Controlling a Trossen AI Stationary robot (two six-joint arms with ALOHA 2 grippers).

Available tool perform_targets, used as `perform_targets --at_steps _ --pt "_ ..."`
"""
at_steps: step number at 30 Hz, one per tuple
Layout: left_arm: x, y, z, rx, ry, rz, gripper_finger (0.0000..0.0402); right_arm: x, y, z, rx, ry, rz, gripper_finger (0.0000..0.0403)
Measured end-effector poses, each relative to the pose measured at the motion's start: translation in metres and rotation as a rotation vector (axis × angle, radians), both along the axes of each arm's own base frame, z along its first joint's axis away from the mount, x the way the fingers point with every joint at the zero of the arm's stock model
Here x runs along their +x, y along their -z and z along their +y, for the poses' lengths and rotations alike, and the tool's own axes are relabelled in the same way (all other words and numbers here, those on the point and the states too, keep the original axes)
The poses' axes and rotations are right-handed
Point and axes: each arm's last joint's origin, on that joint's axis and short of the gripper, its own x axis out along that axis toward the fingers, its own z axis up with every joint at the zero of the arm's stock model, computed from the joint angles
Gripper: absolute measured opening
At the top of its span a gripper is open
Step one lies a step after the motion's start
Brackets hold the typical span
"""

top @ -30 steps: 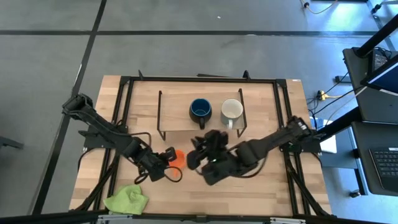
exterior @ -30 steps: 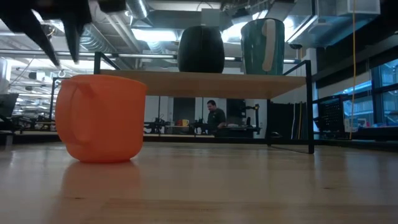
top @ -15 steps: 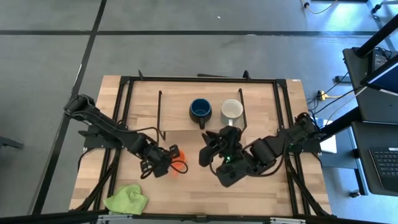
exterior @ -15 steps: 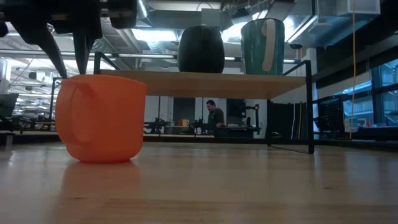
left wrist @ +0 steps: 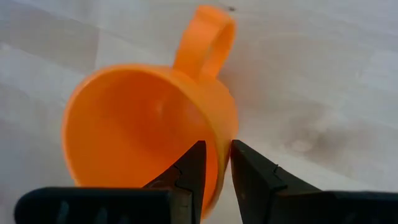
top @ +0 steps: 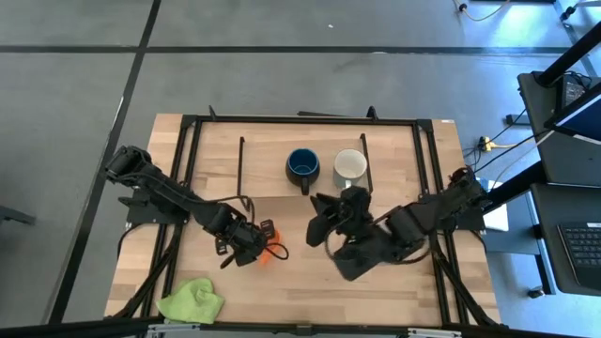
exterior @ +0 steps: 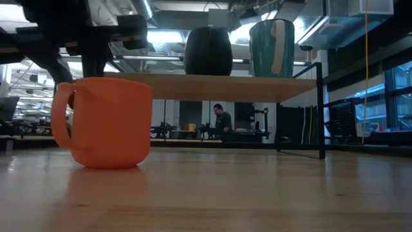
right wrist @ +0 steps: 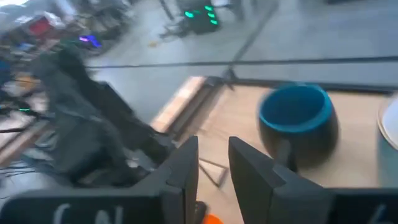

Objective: Stack small to large cups/mugs on shelf
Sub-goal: Put the orange mug on the shelf

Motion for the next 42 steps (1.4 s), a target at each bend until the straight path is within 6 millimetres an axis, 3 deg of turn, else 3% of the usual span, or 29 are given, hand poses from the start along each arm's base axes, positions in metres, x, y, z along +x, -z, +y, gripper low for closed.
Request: perform_targets --at_steps 4,7,11,14,16,18,21,26,28,34,42 --pt "0.001 0.000 0.003 -0.003 -0.010 0.003 0.0069 -0.015 -0.039 0.003 -0.096 -0.153 -0.036 0.0091" --pt "0.001 0.000 0.003 -0.006 -0.008 0.004 0.0069 -0.028 -0.073 0.006 -0.202 -0.428 -0.065 0.0091" --pt "0.001 0.000 0.003 -0.008 -0.008 0.005 0.0069 -0.046 -0.118 0.007 -0.381 -0.807 -0.287 0.0091" --pt "0.001 0.000 0.003 -0.009 -0.008 0.005 0.0069 -0.059 -0.140 0.002 -0.563 -1.059 -0.459 0.0091" --pt "0.001 0.000 0.003 -0.008 -0.008 0.005 0.0069 -0.070 -0.149 -0.005 -0.611 -1.108 -0.508 0.0091" --pt "0.001 0.000 0.003 -0.009 -0.008 0.005 0.0069 -0.084 -0.157 -0.015 -0.541 -1.107 -0.532 0.0091" --pt "0.001 0.000 0.003 -0.010 -0.014 0.005 0.0069 -0.102 -0.165 -0.025 -0.394 -1.110 -0.558 0.0091" --pt "0.001 0.000 0.003 -0.011 -0.015 0.005 0.0069 -0.103 -0.167 -0.024 -0.202 -1.088 -0.606 0.0091" --pt "0.002 0.000 0.004 -0.013 -0.020 0.006 0.0069 -0.104 -0.166 -0.023 -0.242 -1.137 -0.591 0.0091" --pt "0.003 0.000 0.010 -0.011 -0.040 0.013 0.0069 -0.107 -0.164 -0.011 -0.430 -1.554 -0.678 0.0091" --pt "0.003 0.000 0.010 -0.017 -0.004 0.020 0.0069 -0.119 -0.162 -0.018 -0.490 -1.617 -0.620 0.0091"
